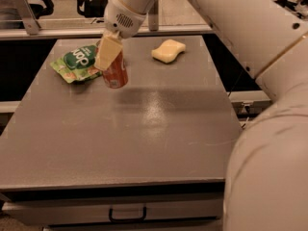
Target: Move coke can near green rice chip bag
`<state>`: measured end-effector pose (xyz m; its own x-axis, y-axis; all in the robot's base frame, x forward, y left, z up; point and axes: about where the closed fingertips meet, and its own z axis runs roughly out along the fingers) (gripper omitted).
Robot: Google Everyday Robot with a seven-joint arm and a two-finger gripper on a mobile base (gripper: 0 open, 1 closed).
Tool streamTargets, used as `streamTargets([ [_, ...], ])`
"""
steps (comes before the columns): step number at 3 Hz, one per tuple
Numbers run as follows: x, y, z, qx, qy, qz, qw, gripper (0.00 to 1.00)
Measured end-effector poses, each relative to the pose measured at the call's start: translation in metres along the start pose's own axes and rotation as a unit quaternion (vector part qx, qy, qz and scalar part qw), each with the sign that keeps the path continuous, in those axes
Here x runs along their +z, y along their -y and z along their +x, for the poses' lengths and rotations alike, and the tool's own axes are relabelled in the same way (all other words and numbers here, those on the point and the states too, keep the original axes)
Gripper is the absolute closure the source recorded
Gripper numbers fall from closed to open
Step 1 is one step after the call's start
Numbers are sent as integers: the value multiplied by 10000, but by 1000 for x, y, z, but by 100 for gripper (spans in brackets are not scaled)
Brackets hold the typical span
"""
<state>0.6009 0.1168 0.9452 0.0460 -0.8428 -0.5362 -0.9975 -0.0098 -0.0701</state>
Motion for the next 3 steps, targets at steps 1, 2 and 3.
streamTargets([
  [1, 4, 19, -19, 1, 158, 43, 9999, 100],
  [2, 21, 41, -25, 99, 185, 136, 9997, 96],
  [3, 38, 54, -19, 154, 123, 313, 9993, 58],
])
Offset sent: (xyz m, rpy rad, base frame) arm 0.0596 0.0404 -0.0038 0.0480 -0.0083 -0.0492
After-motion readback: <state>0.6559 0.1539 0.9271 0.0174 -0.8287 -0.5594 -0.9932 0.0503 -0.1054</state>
